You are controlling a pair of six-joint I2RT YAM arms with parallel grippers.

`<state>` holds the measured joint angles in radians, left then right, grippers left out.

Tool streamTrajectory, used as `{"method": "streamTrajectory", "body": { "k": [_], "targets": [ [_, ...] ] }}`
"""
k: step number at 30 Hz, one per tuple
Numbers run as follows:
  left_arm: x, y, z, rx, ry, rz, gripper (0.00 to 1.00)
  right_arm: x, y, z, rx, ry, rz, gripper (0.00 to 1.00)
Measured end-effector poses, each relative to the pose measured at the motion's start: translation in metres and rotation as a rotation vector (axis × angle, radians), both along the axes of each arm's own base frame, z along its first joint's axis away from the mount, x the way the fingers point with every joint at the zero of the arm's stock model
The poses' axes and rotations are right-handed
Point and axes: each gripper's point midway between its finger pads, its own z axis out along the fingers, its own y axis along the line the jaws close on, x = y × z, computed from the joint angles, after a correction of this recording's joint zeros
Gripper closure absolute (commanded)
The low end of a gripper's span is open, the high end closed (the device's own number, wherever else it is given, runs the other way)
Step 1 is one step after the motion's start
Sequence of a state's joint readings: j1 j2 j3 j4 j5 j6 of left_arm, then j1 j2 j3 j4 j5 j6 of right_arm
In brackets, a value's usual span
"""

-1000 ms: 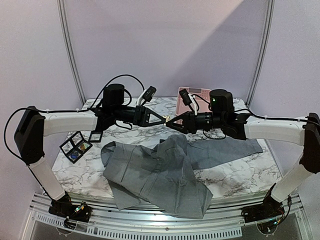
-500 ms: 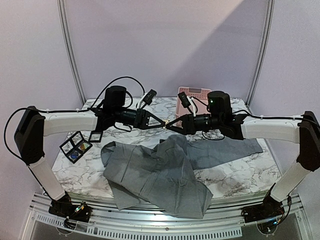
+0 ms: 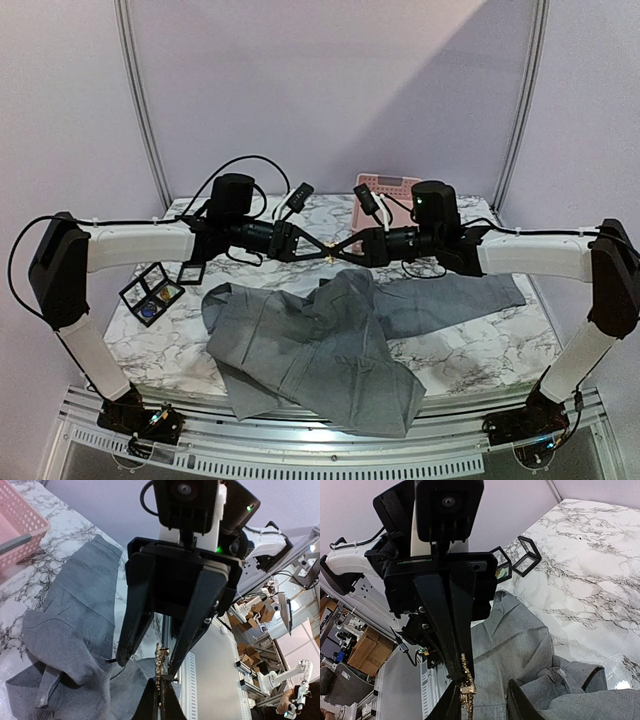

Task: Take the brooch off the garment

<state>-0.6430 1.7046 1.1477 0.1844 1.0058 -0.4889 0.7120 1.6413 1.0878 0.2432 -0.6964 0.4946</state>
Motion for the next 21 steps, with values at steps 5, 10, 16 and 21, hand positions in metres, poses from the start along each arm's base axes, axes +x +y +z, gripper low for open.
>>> {"method": "streamTrajectory", "body": {
  "k": [5,10,16,21],
  "targets": [
    [0.0009,0.0004,-0.0023,0.009,0.000,0.007,1.00,0.0025,-0.0006,-0.0007,-0.002,0.007,-0.007,0.74],
    [0.0028,0.0005,-0.0036,0.015,-0.002,0.019,1.00,0.0043,-0.0007,-0.0023,-0.003,0.023,-0.017,0.75],
    [0.0046,0.0007,-0.0047,0.021,-0.003,0.030,1.00,0.0067,-0.0011,-0.0036,-0.006,0.027,-0.030,0.76],
    [0.0078,0.0008,-0.0056,0.026,-0.007,0.047,1.00,0.0099,-0.0019,-0.0044,-0.010,0.027,-0.050,0.76]
  ]
}}
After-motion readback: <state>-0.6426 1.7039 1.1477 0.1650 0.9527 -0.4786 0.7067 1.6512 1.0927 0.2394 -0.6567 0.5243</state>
